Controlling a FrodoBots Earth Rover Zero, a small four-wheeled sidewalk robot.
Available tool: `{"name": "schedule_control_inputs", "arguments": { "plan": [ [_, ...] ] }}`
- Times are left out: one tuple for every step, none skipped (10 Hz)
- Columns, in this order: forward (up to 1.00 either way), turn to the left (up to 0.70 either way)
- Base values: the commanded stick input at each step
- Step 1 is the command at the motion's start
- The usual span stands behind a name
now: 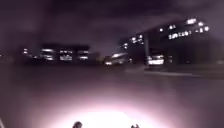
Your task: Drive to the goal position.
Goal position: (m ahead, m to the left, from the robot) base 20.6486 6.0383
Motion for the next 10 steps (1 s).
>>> {"name": "schedule_control_inputs", "arguments": {
  "plan": [
    [1.0,0.0],
    [1.0,0.0],
    [1.0,0.0],
    [1.0,0.0],
    [1.0,0.0],
    [1.0,0.0],
    [1.0,0.0],
    [1.0,0.03],
    [1.0,0.39],
    [1.0,0.4]
  ]
}}
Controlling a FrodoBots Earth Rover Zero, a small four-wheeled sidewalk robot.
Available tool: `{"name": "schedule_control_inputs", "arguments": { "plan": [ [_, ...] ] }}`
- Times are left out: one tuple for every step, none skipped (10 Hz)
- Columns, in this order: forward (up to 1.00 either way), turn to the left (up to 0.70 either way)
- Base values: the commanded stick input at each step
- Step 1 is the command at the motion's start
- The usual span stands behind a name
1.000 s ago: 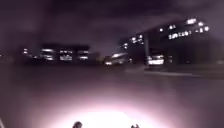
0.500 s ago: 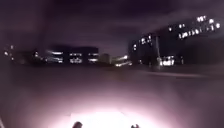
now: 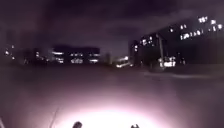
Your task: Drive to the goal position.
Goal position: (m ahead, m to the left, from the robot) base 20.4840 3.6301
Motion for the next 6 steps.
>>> {"name": "schedule_control_inputs", "arguments": {
  "plan": [
    [1.0,0.4],
    [1.0,0.4],
    [1.0,0.06],
    [1.0,0.0],
    [1.0,0.0],
    [1.0,0.0]
  ]
}}
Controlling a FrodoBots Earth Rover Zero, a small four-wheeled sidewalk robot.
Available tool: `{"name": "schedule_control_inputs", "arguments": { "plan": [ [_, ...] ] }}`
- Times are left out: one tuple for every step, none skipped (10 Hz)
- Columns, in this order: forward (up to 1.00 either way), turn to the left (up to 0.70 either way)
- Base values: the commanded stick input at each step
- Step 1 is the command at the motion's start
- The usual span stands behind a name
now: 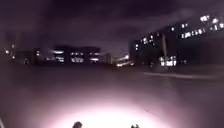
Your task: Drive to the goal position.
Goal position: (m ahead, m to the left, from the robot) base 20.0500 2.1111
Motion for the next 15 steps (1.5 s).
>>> {"name": "schedule_control_inputs", "arguments": {
  "plan": [
    [1.0,0.0],
    [1.0,0.0],
    [1.0,0.0],
    [1.0,0.0],
    [1.0,0.0],
    [1.0,0.0],
    [1.0,0.0],
    [1.0,0.0],
    [1.0,0.0],
    [1.0,0.0],
    [1.0,0.0],
    [1.0,0.0],
    [1.0,0.0],
    [1.0,0.0],
    [1.0,0.0]
  ]
}}
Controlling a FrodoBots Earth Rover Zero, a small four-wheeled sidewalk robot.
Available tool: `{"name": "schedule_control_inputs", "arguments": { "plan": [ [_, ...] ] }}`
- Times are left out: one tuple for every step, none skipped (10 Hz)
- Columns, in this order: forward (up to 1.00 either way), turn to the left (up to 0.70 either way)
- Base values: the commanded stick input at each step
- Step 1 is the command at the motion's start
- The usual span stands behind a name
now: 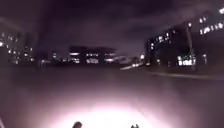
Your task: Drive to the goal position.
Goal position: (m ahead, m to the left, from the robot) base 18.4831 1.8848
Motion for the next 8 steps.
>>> {"name": "schedule_control_inputs", "arguments": {
  "plan": [
    [1.0,0.0],
    [1.0,0.0],
    [1.0,0.0],
    [1.0,0.0],
    [1.0,0.0],
    [1.0,0.0],
    [1.0,0.0],
    [1.0,0.0]
  ]
}}
